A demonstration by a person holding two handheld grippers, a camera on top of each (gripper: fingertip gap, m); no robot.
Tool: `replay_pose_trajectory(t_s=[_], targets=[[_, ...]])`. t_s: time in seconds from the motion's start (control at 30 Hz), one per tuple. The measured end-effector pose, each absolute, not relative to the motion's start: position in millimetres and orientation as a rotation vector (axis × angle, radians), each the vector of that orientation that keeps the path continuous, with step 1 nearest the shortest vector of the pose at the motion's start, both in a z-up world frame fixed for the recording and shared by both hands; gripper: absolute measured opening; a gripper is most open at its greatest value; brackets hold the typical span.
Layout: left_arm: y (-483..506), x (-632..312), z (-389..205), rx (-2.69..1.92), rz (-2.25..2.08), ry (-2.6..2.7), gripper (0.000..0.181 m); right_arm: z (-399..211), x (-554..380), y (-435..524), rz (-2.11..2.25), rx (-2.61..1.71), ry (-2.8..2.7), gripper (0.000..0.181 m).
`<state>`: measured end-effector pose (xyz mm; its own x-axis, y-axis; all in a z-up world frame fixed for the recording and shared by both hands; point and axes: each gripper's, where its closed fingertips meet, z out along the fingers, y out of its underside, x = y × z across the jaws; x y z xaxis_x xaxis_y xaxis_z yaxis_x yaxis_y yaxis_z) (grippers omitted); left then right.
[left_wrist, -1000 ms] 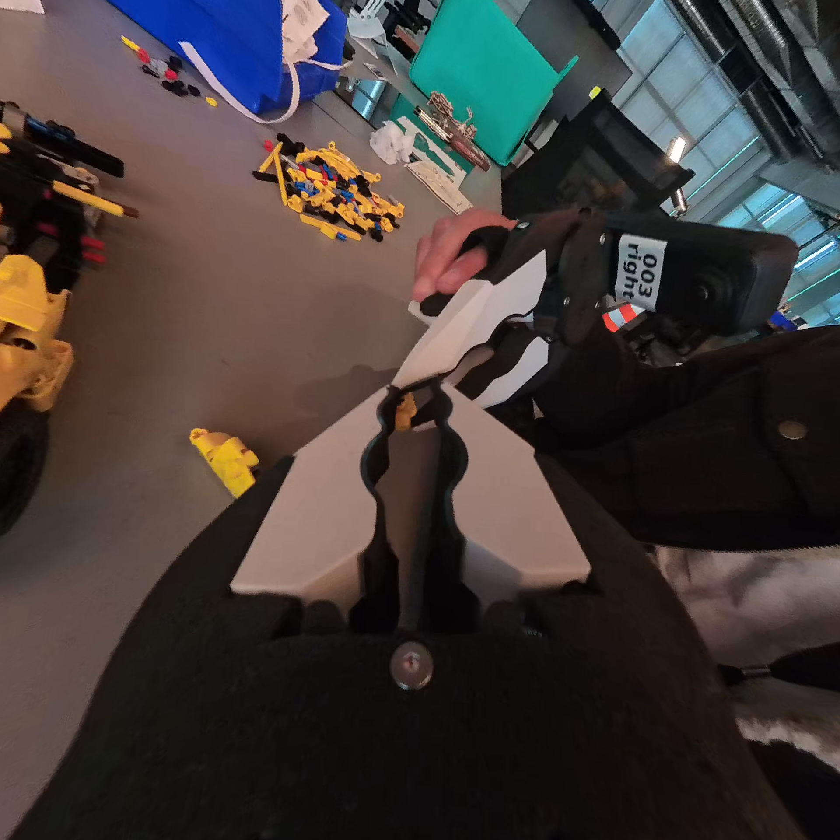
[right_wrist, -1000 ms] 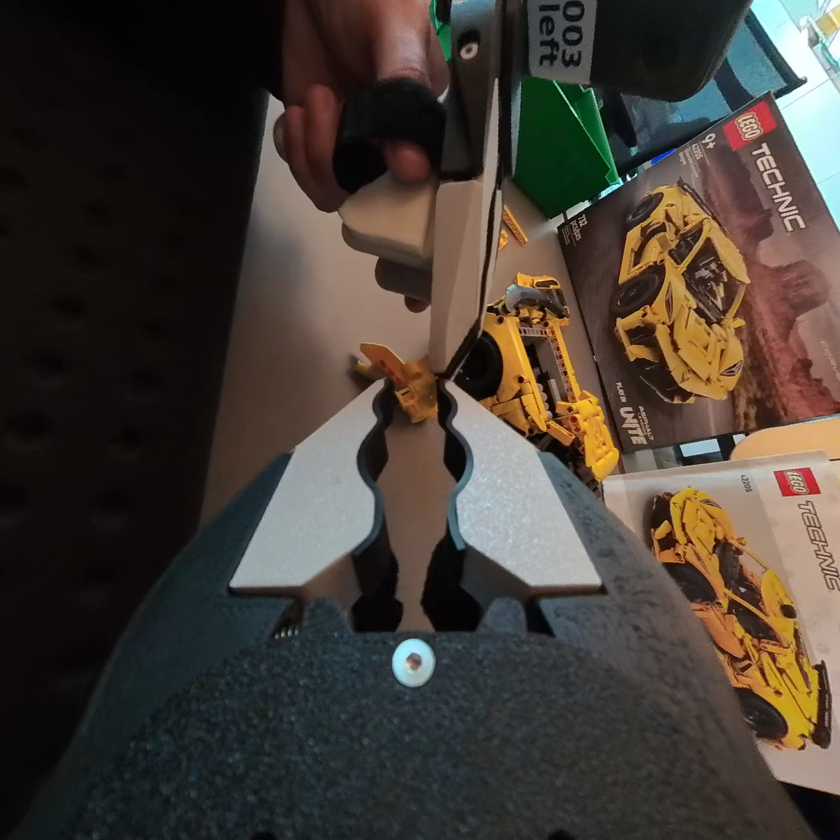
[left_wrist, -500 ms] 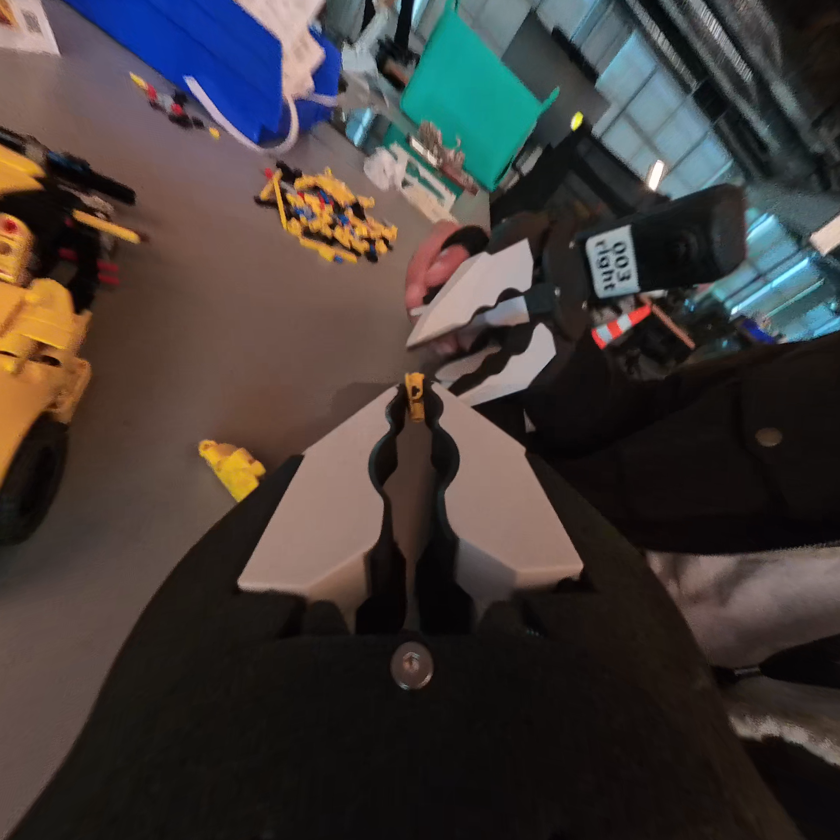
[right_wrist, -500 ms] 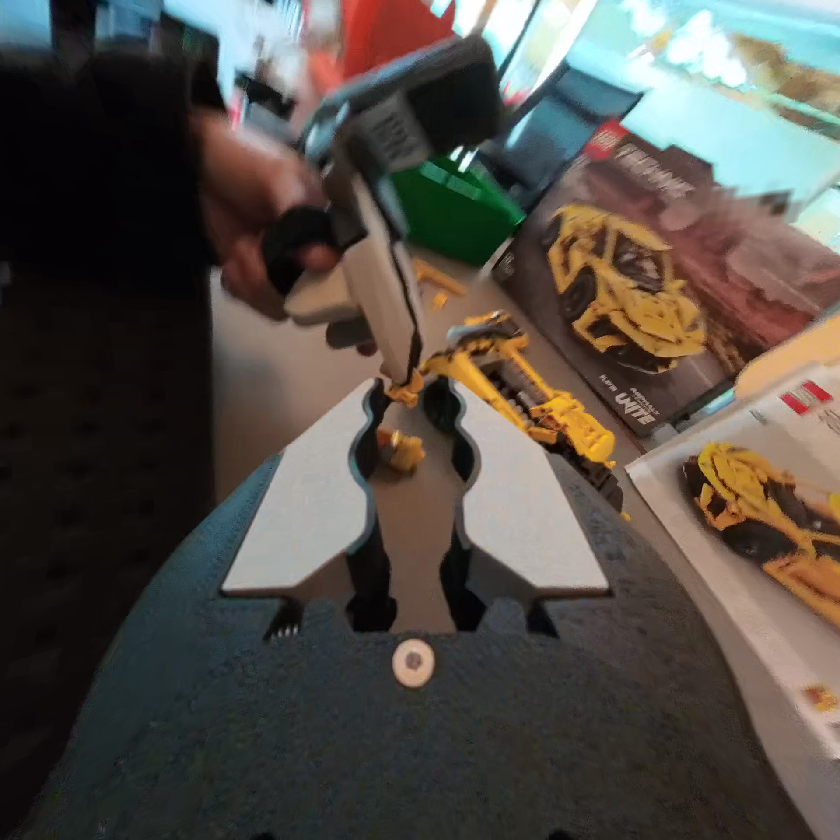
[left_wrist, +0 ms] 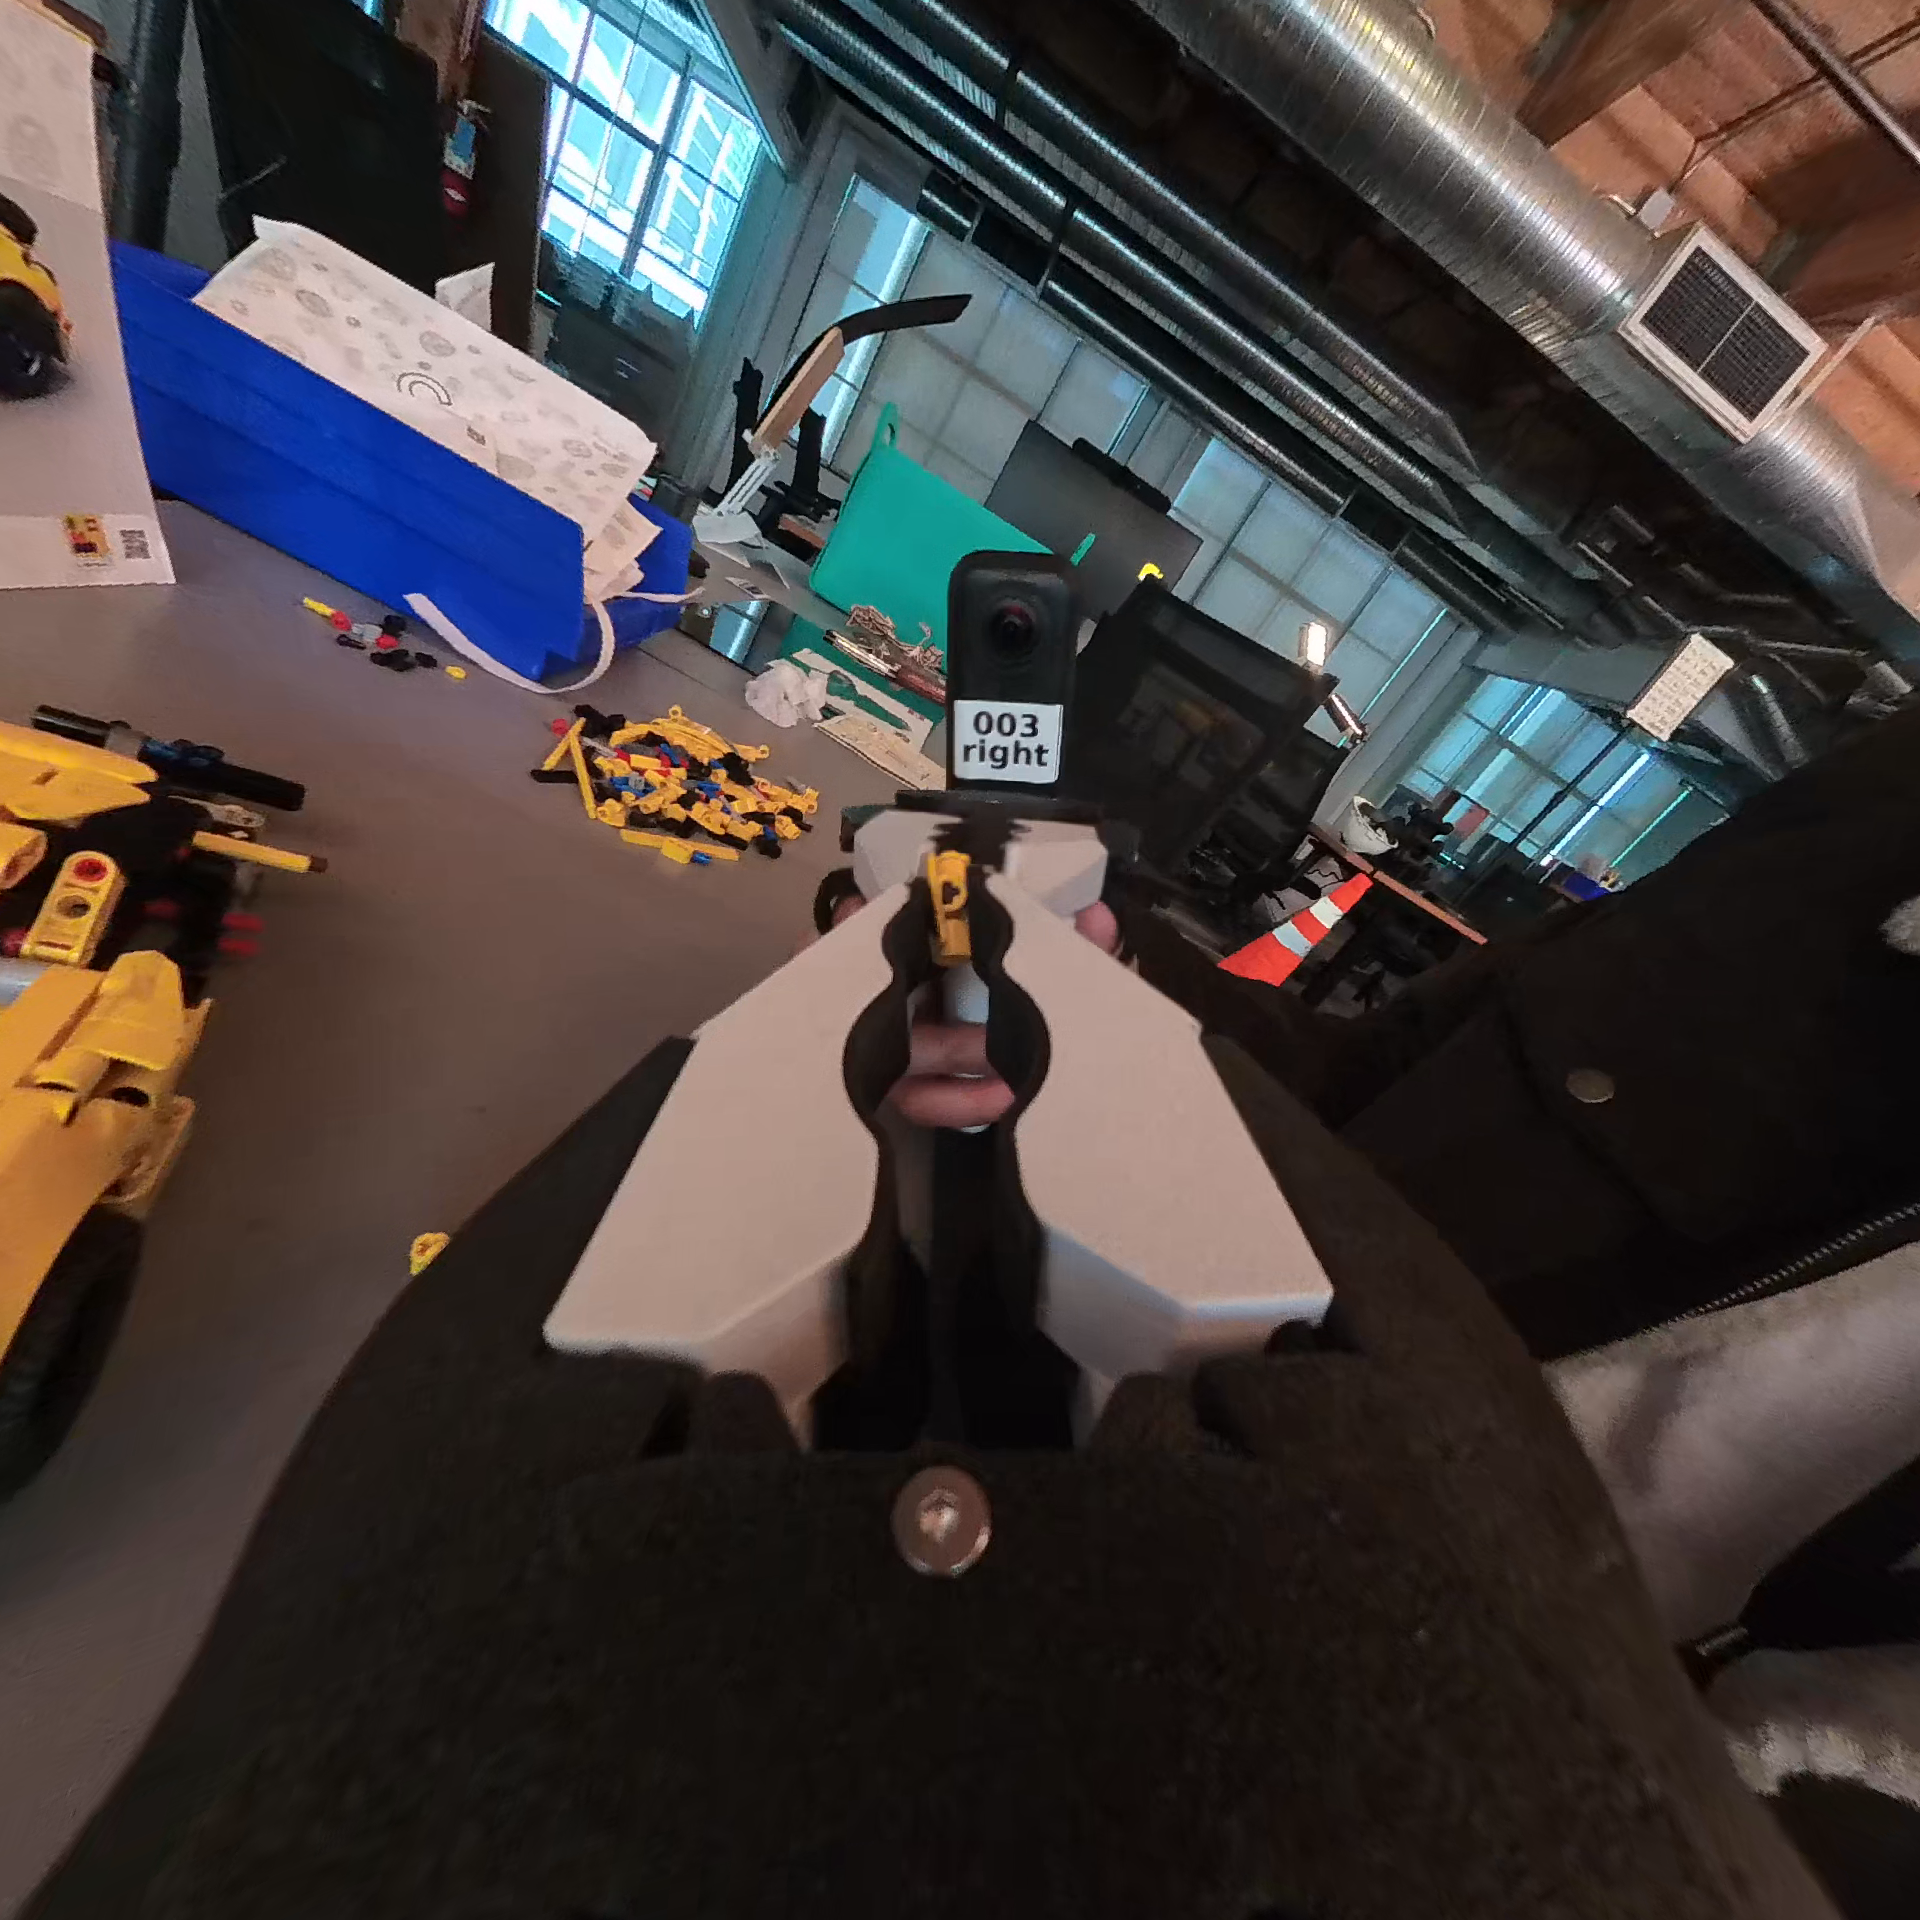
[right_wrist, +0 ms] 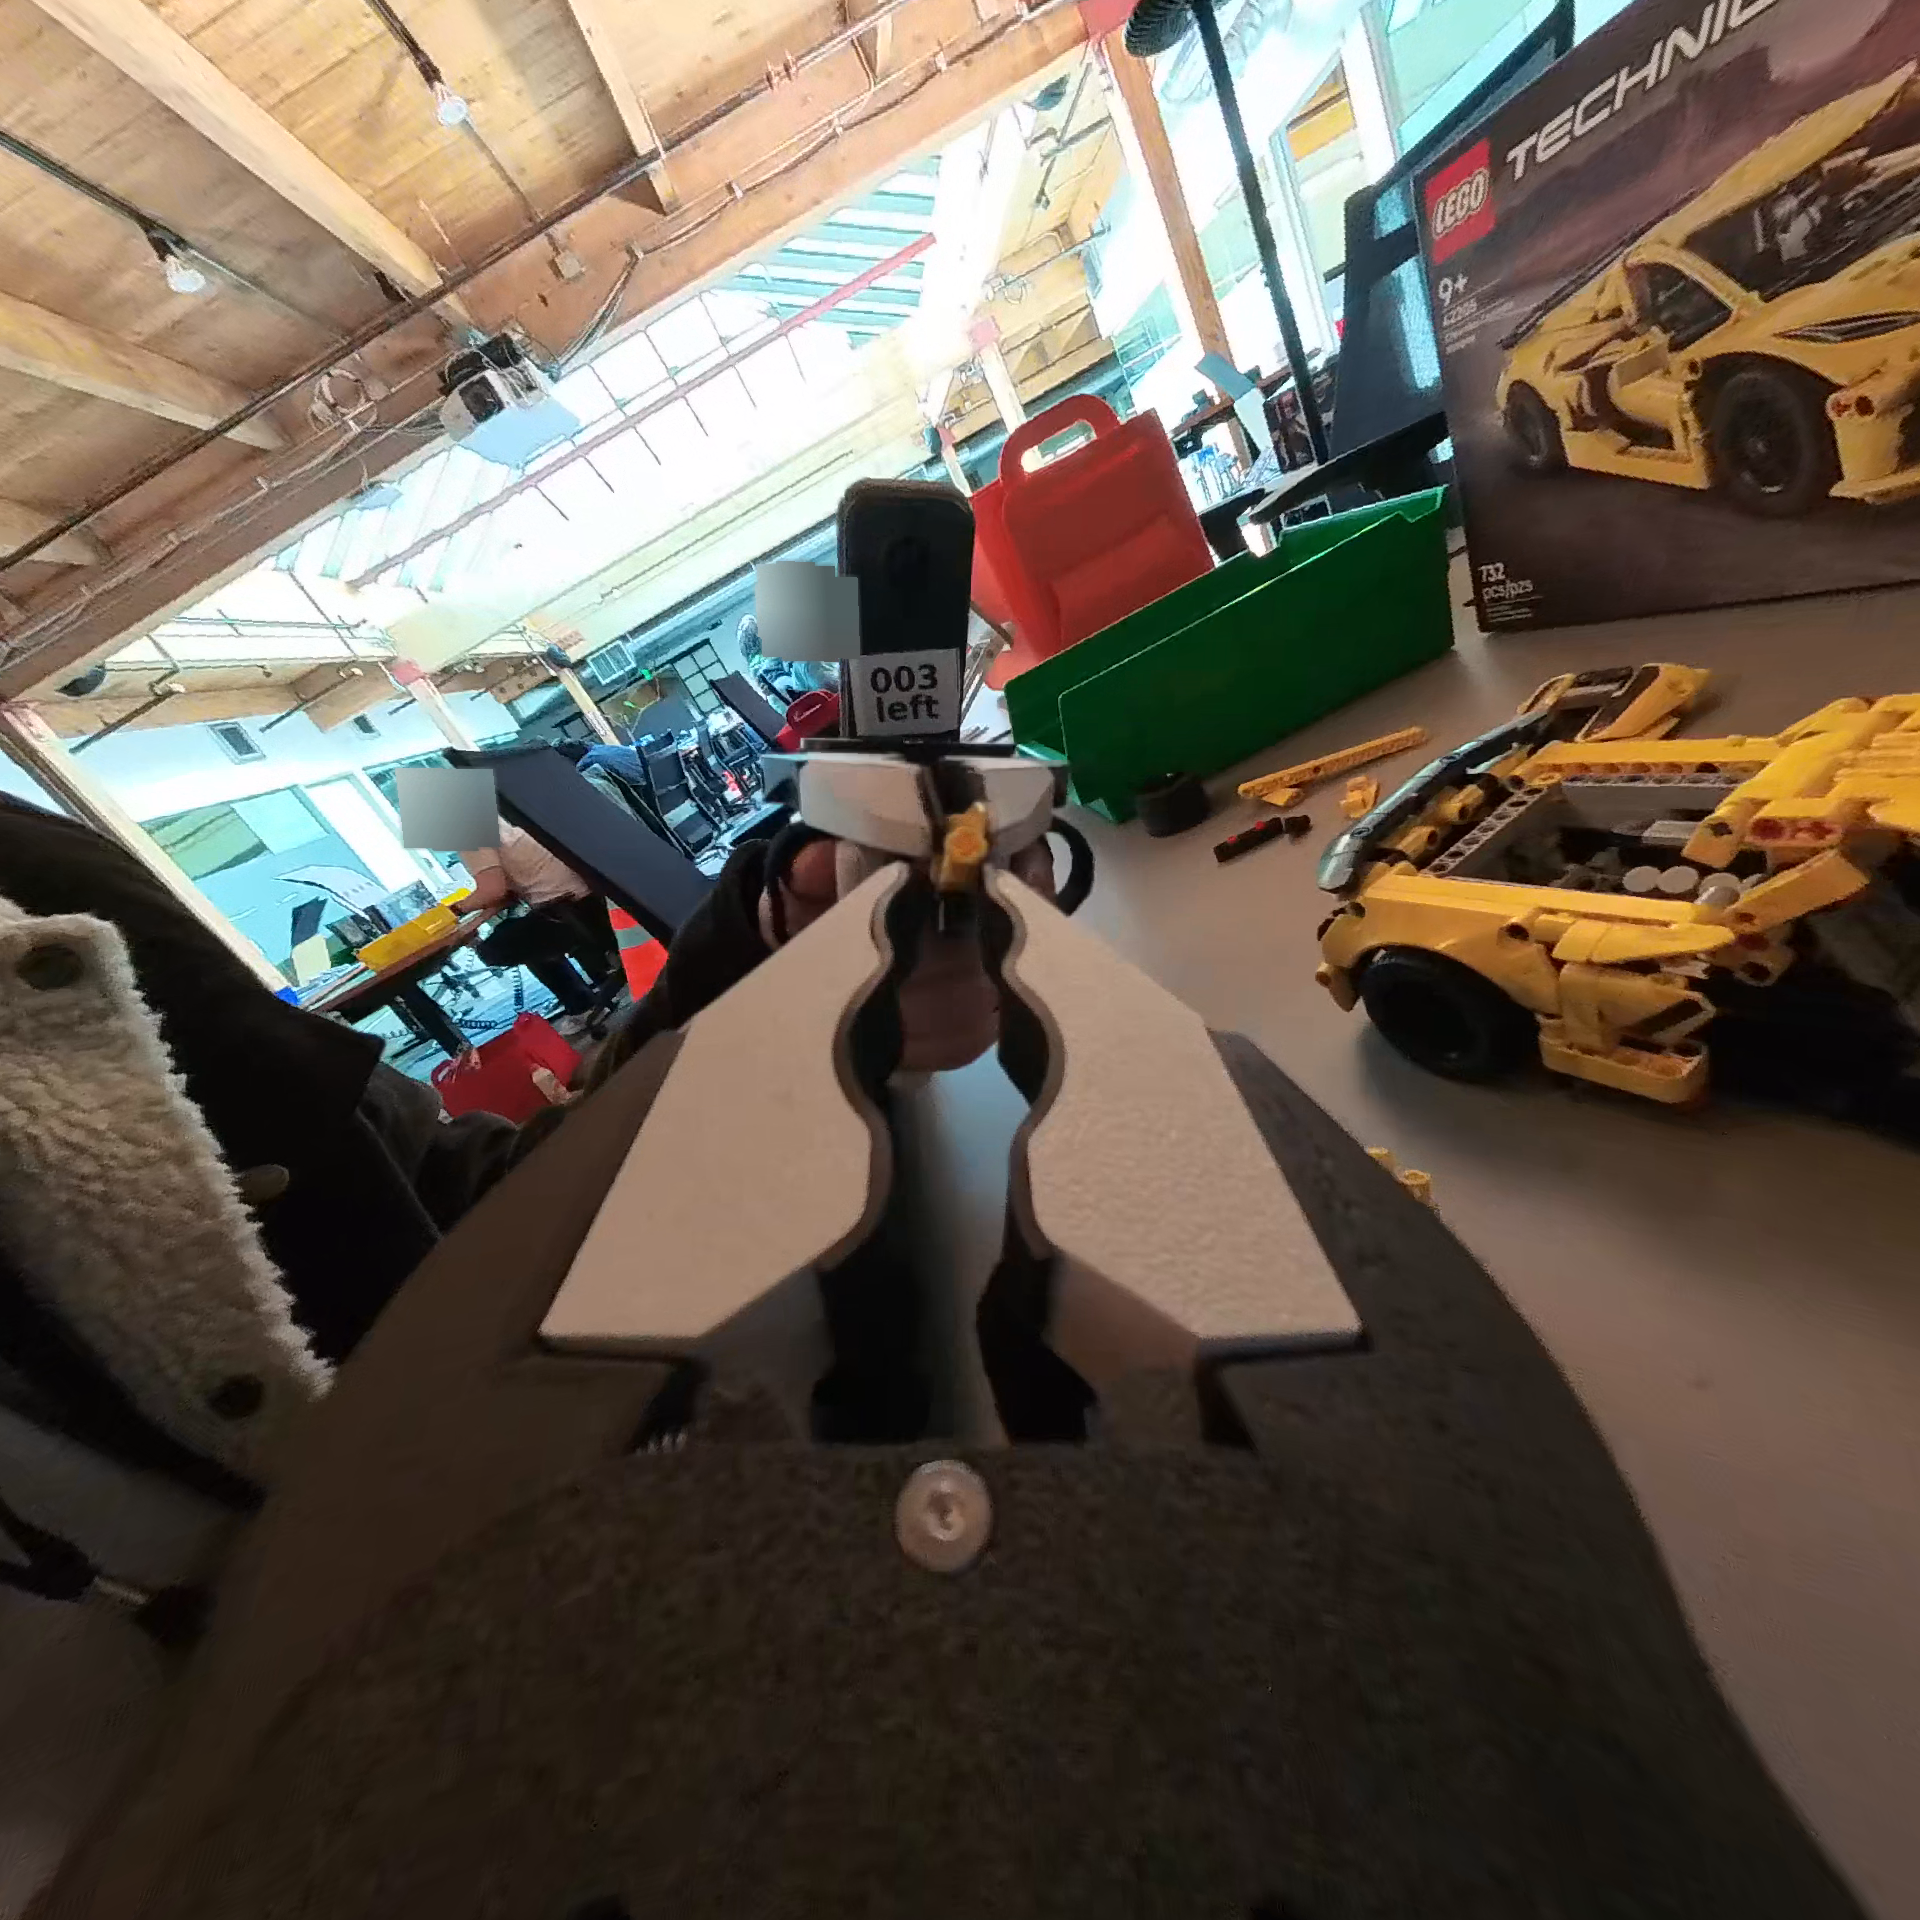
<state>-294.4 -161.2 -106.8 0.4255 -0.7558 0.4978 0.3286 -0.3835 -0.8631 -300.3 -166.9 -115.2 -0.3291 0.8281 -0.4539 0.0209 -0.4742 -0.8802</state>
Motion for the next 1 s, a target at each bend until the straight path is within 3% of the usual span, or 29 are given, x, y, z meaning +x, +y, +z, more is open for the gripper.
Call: replay_pose_trajectory(t_s=[0.57,0.77,1.0], targets=[[-161.5,-291.1,-121.3,-1.653,-1.070,0.482,0.006,-133.4,-287.5,-161.2,1.843,-1.404,-1.339,0.005],[-170.5,-336.9,-83.3,-1.418,-1.222,0.274,0.006,-104.3,-202.7,-72.3,1.877,-1.372,-1.007,0.005],[-151.4,-291.1,-144.5,-1.769,-0.949,0.455,0.006,-105.9,-220.4,-97.5,1.953,-1.330,-1.108,0.005]])
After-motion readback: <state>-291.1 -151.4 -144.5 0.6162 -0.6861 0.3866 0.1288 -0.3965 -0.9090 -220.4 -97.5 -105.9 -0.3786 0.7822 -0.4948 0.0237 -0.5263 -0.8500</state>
